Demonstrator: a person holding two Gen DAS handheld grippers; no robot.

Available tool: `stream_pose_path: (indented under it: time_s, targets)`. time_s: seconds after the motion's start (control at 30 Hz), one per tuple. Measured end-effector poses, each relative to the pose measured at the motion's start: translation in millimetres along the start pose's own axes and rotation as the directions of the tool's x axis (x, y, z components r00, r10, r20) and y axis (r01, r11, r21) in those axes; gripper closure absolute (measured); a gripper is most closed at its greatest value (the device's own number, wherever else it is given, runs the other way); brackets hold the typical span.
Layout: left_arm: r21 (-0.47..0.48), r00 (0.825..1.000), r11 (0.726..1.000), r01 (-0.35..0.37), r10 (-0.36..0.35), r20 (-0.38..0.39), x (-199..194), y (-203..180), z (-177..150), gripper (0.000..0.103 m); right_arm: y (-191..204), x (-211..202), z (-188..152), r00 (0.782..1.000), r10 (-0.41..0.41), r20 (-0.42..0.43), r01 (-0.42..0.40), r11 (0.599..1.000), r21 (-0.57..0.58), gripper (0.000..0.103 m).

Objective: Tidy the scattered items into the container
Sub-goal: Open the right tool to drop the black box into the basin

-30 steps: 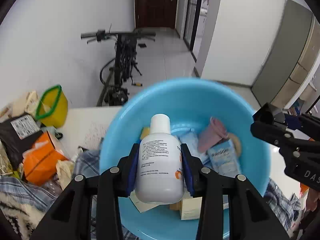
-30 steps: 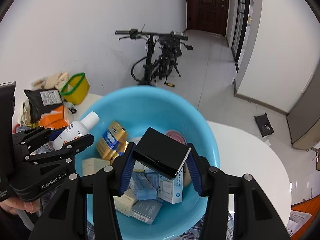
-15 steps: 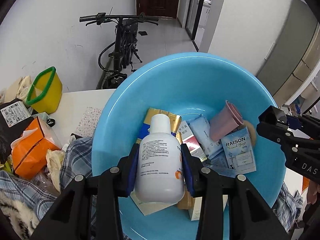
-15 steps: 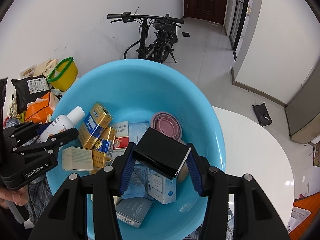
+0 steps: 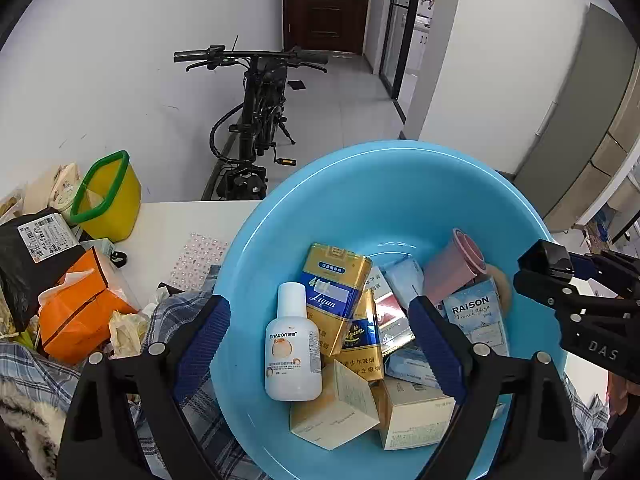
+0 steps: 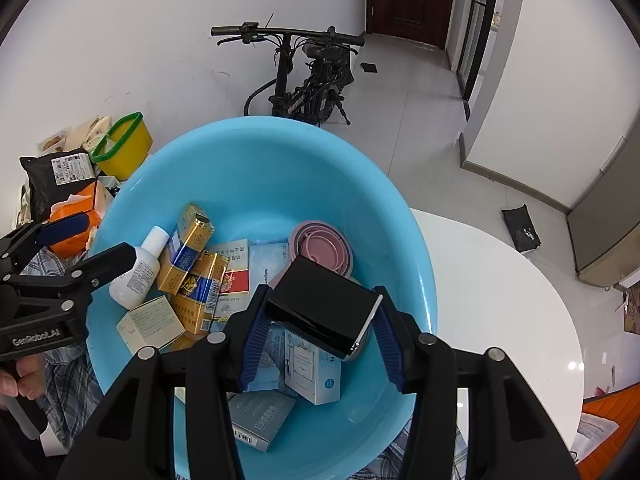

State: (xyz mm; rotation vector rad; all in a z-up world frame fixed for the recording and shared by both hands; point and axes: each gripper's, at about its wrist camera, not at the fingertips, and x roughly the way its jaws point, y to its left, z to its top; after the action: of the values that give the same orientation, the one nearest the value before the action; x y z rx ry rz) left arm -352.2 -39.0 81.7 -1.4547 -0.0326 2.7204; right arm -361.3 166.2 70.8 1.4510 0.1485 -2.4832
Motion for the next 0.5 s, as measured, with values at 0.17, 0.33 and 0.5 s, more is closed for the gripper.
stream_pose_path:
  time_s: [0.17, 0.33, 0.5]
  targets:
    - [0.023, 1.0, 1.0, -0.001, 0.001, -0.003, -0.2, -3.7, -2.0, 0.011, 0.1, 4.5, -1.0, 1.0, 0.001, -0.014, -0.001, 1.0, -0.002, 0.054]
    - [0.032, 1.0, 0.999, -0.001, 0.002, -0.01, 2.1, -8.0, -3.8, 0.011, 1.5, 5.1, -2.8, 1.0, -0.017, -0.016, 0.017, 1.0, -0.009, 0.036]
    - [0.028, 1.0, 0.999, 0.02, -0.019, -0.021, 4.0, -8.6, -5.0, 0.011, 0.4, 1.3, -1.9, 1.0, -0.015, -0.006, 0.015, 1.0, 0.0, 0.036]
